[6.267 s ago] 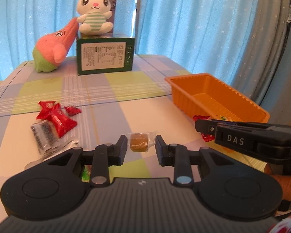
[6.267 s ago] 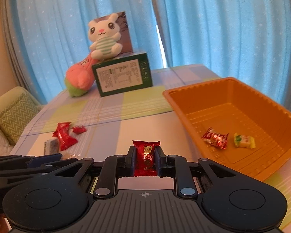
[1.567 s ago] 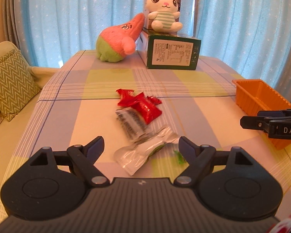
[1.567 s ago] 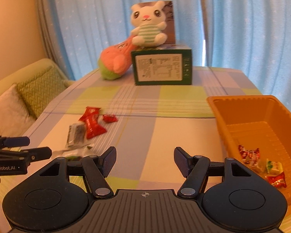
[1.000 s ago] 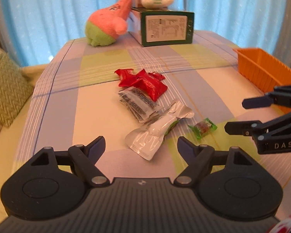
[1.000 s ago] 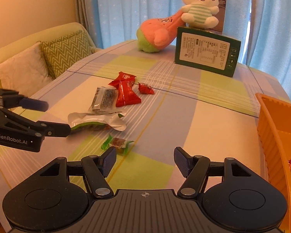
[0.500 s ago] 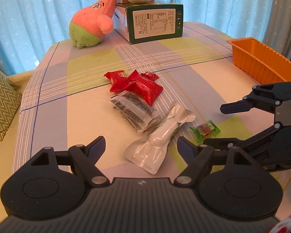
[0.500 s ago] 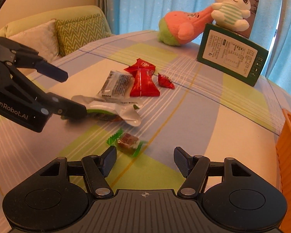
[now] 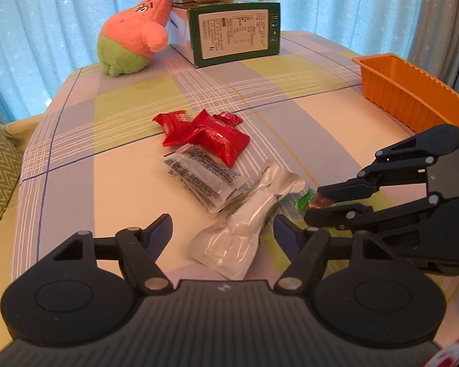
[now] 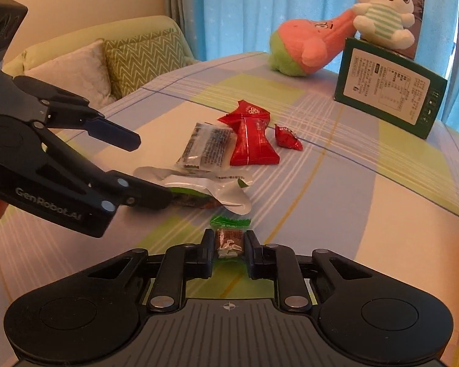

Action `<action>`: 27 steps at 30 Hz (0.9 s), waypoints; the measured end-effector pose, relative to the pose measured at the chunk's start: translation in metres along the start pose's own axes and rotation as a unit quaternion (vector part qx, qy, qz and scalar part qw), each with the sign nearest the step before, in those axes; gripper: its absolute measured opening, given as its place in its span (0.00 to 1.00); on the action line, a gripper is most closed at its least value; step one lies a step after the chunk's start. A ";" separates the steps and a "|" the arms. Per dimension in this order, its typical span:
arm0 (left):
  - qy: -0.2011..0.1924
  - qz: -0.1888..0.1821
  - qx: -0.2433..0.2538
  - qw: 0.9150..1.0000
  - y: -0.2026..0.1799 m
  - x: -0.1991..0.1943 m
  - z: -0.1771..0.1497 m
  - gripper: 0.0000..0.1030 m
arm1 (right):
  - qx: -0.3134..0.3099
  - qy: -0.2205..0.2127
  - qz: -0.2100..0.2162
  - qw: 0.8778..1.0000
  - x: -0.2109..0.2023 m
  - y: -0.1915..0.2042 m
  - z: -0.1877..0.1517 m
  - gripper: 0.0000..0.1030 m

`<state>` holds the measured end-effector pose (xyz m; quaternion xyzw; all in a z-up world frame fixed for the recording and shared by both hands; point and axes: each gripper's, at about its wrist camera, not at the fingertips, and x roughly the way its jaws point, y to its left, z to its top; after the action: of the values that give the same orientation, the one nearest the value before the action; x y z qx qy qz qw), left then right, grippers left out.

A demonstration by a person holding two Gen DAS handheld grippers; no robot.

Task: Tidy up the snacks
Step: 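Grasp the green-wrapped candy with the right tool while the left tool grasps the white-silver packet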

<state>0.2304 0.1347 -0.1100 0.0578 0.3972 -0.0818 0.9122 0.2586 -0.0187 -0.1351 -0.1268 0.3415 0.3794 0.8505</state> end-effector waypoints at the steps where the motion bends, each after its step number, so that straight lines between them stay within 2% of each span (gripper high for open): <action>1: -0.002 -0.004 0.007 1.000 -0.001 0.002 0.001 0.68 | 0.004 -0.001 -0.009 1.000 -0.002 -0.001 0.000 0.20; 7: 0.007 -0.020 0.030 0.999 -0.005 0.015 0.006 0.66 | 0.043 -0.005 -0.042 0.998 -0.011 -0.020 -0.001 0.20; 9: 0.019 -0.029 0.024 0.999 -0.004 0.020 0.006 0.54 | 0.055 -0.004 -0.048 0.997 -0.012 -0.026 -0.002 0.20; 12: 0.029 -0.038 0.024 0.999 -0.007 0.022 0.007 0.42 | 0.070 -0.003 -0.052 0.996 -0.012 -0.031 -0.002 0.20; 15: 0.033 -0.063 0.027 0.997 -0.012 0.022 0.008 0.38 | 0.077 -0.005 -0.053 0.996 -0.013 -0.034 -0.002 0.20; 22: 0.031 -0.051 0.027 0.998 -0.026 0.029 0.014 0.38 | 0.083 -0.007 -0.057 0.995 -0.015 -0.037 -0.001 0.20; 23: 0.031 -0.049 0.029 0.998 -0.028 0.030 0.015 0.36 | 0.086 -0.006 -0.059 0.995 -0.015 -0.039 -0.002 0.20; 24: 0.033 -0.044 0.032 0.998 -0.030 0.032 0.015 0.29 | 0.089 -0.005 -0.061 0.994 -0.015 -0.040 -0.002 0.20; 27: 0.032 -0.040 0.034 0.998 -0.034 0.032 0.016 0.28 | 0.096 -0.005 -0.061 0.993 -0.016 -0.043 -0.003 0.20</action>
<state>0.2568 0.0956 -0.1240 0.0758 0.4255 -0.1295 0.8924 0.2808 -0.0580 -0.1282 -0.0634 0.3640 0.2926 0.8820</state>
